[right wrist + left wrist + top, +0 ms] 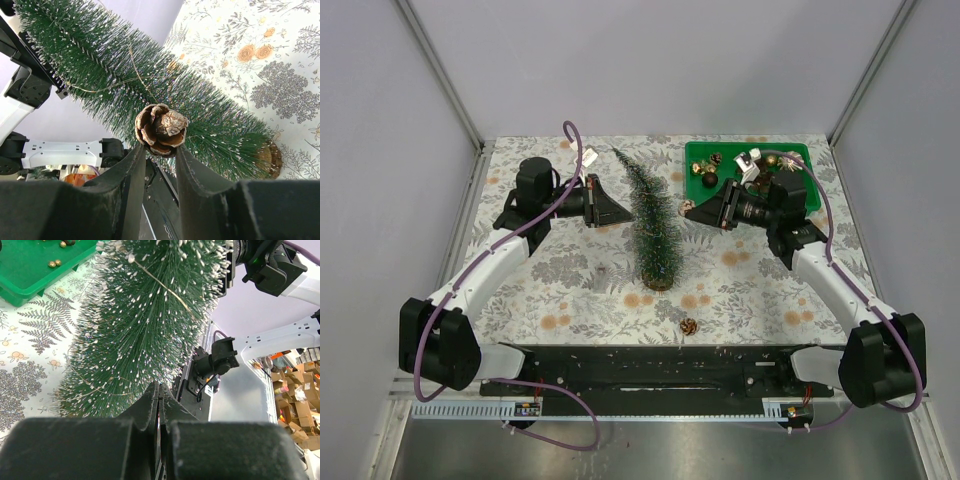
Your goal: Decorate the small christmas tree
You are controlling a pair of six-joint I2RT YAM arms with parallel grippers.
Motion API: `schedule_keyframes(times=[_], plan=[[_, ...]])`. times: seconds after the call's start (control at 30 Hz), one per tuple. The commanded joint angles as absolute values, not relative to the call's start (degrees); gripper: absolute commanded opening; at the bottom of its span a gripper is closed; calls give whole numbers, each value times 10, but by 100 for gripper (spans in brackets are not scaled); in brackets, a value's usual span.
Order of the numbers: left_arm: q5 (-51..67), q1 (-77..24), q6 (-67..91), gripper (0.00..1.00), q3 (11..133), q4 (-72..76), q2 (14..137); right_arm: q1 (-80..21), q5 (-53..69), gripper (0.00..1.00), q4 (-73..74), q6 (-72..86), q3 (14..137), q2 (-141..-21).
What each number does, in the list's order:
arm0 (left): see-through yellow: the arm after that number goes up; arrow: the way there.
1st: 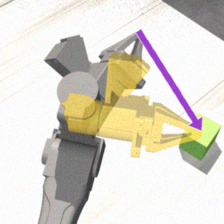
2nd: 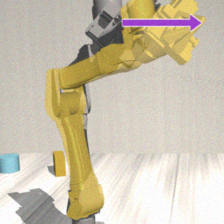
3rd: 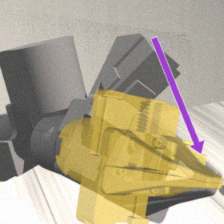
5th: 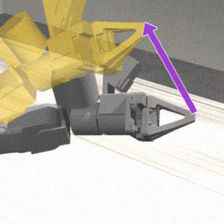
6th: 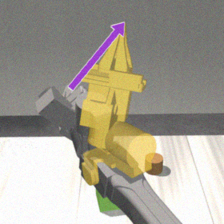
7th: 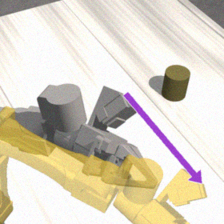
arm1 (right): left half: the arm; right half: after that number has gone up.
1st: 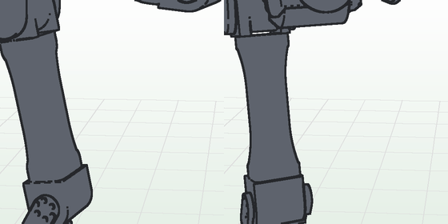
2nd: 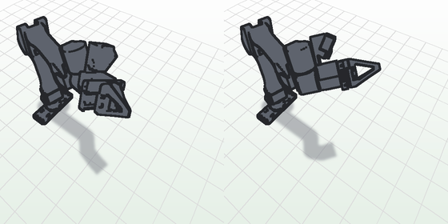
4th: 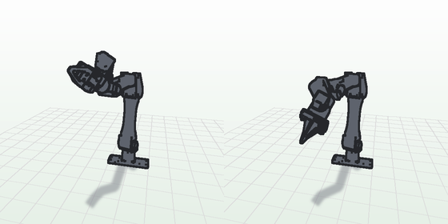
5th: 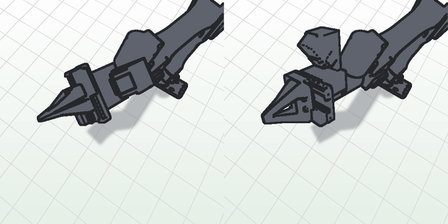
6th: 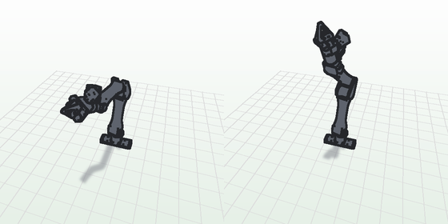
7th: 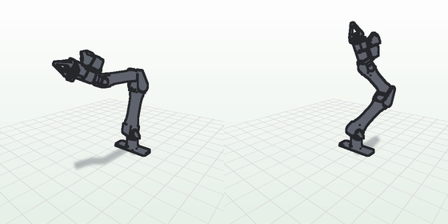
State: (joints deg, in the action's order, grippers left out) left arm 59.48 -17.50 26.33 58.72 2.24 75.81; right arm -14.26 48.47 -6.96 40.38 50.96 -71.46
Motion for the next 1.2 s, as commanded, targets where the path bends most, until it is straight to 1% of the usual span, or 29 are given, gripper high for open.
schedule_keyframes(times=[0.0, 0.33, 0.57, 0.73, 0.87, 1.17], plan=[[610, -176, 251, 0, 590, 35, 742, -147, 471, 16, -101, 397, 504, -711], [610, -177, 254, 0, 590, 34, 742, -147, 475, 16, -92, 398, 438, -679], [609, -177, 254, 0, 594, 35, 743, -160, 480, 17, -95, 404, 426, -667], [610, -177, 255, 0, 595, 34, 744, -170, 482, 18, -110, 415, 432, -669], [610, -177, 255, 0, 595, 35, 744, -170, 484, 17, -110, 418, 460, -655], [610, -177, 255, 0, 596, 34, 746, -170, 469, 17, -41, 374, 512, -640]])
